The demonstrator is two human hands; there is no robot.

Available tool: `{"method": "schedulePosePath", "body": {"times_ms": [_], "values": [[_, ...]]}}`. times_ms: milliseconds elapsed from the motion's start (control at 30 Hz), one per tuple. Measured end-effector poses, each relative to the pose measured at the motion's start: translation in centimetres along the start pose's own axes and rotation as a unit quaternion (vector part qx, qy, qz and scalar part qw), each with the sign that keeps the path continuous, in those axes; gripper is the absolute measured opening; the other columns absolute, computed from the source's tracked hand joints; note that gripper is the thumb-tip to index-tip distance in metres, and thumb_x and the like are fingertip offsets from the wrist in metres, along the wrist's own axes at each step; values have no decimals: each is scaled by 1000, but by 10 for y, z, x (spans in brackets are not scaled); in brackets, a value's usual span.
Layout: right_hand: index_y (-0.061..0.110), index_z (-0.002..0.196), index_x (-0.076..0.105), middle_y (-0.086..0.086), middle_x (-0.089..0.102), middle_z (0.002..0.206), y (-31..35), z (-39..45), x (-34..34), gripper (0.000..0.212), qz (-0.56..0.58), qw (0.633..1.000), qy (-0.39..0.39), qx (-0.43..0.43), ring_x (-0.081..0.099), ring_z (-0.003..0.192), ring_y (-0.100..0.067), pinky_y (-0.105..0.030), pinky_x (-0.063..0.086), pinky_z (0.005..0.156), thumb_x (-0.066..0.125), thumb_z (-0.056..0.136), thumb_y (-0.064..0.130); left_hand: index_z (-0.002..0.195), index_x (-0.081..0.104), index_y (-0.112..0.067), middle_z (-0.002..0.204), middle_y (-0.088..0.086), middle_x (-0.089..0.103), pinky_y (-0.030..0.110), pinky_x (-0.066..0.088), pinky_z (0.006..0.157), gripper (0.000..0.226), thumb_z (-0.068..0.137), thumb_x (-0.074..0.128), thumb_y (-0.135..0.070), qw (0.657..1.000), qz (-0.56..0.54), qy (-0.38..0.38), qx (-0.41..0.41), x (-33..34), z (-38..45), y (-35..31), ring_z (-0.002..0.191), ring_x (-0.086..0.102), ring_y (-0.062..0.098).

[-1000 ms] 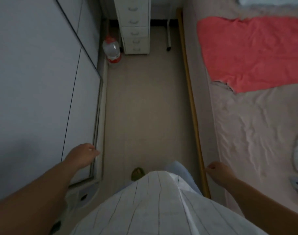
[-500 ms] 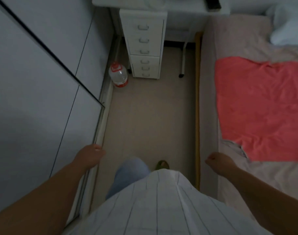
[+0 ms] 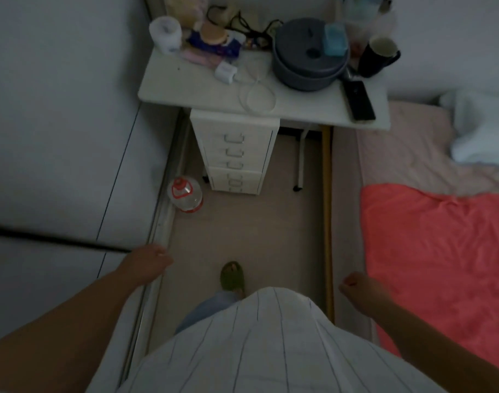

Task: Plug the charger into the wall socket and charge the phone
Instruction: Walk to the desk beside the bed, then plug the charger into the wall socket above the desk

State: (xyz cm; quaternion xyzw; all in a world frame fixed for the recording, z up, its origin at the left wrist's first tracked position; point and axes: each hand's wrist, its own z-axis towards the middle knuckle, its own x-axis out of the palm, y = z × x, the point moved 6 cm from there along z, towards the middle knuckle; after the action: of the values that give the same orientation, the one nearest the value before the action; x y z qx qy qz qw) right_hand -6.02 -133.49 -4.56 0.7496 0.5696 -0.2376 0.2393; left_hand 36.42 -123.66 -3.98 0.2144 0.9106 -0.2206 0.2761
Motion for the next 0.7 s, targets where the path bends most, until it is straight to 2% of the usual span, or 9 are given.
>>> {"method": "schedulePosePath", "body": {"times_ms": [33,133,300,367,433,500,567,633,700], "values": [[10,91,61,-9,60,89,14,11,-16,22,0,1000,-3,-3,57,85,-21,-24,37,72,50,90,28,119,57,-3,132,17,56,31,39,95,42,85,56,-28,1000,7,-9,5,-17,15,-15,119,52,29],[16,71,54,-8,58,78,53,41,-47,23,8,1000,3,-11,59,83,-23,-26,37,62,49,89,29,119,57,-3,131,17,57,29,39,89,41,85,56,-26,1000,8,-23,10,-60,51,-52,118,54,29],[14,90,57,-7,57,84,119,91,-87,16,-14,999,22,-37,61,88,-26,-29,46,73,48,90,28,117,60,-4,130,17,58,31,38,95,37,85,56,-24,1000,-4,-24,5,-91,97,-93,120,52,30],[5,98,61,-15,62,92,151,114,-111,26,-17,998,30,-59,61,88,-28,-36,50,80,48,91,25,110,63,-7,125,18,60,28,39,88,34,83,58,-27,999,-19,-24,-10,-100,115,-107,115,54,28],[-2,105,61,-19,65,98,182,143,-139,33,-25,996,29,-79,62,88,-28,-36,50,81,46,91,24,101,65,-11,119,18,60,26,40,81,31,81,57,-33,999,-31,-21,-25,-109,132,-126,110,54,26],[-2,106,63,-22,66,105,212,172,-171,35,-42,994,26,-98,63,94,-30,-37,50,84,46,91,24,118,59,-5,132,18,55,30,39,95,40,85,57,-29,997,-57,-28,-51,-121,148,-143,120,51,29],[0,104,64,-21,66,107,242,197,-202,33,-49,993,20,-109,63,97,-30,-34,49,82,46,90,24,126,53,-3,139,17,50,31,35,102,46,87,55,-26,995,-68,-30,-63,-133,163,-164,126,47,30],[3,109,63,-17,65,115,270,215,-230,33,-58,990,9,-125,60,105,-30,-33,47,86,46,90,24,125,54,-3,136,16,53,31,36,98,48,86,56,-31,994,-90,-33,-57,-146,177,-186,125,48,31],[9,116,60,-14,60,124,296,232,-250,34,-55,989,0,-138,55,114,-29,-32,43,94,48,90,27,121,58,-4,124,13,58,26,35,86,56,77,56,-38,988,-141,-36,-52,-157,192,-208,117,52,28]]}}
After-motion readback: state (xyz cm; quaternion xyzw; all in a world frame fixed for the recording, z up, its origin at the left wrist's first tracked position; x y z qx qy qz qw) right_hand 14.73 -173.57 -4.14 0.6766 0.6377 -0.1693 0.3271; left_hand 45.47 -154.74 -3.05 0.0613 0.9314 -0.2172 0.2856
